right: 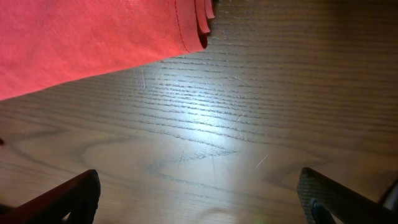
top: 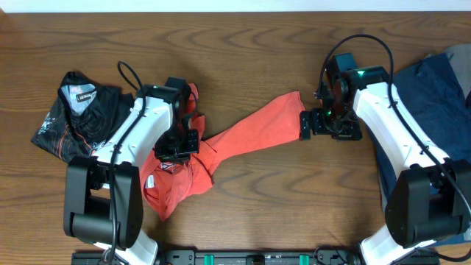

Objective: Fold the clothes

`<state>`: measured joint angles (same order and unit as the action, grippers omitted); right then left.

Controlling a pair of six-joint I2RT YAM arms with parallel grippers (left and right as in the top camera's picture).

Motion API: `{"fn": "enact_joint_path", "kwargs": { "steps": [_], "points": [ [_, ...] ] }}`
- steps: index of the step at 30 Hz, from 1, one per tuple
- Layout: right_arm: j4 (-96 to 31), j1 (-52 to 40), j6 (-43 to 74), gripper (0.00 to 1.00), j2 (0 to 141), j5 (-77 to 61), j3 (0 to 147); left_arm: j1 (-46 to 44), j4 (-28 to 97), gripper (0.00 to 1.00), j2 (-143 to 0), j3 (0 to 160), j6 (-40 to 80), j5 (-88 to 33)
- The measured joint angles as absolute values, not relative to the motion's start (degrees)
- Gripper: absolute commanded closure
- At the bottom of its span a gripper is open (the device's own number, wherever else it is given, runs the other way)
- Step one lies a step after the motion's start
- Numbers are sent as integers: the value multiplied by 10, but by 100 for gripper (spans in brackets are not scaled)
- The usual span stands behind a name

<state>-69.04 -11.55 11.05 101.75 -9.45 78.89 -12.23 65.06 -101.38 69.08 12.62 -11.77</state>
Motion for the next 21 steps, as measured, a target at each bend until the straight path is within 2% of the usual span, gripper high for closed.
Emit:
{"fn": "enact_joint_path", "kwargs": {
  "steps": [9, 14, 21],
  "points": [
    [-690, -116, 108, 1, 1018, -96, 789, -122, 765, 94, -949, 827, 107, -134],
    [-687, -126, 63, 2, 1018, -130, 789, -122, 771, 94, -876, 916, 104, -159],
    [-679, -187, 7, 3, 1018, -158, 789, -122, 766, 94, -781, 1024, 91, -173]
  ]
}}
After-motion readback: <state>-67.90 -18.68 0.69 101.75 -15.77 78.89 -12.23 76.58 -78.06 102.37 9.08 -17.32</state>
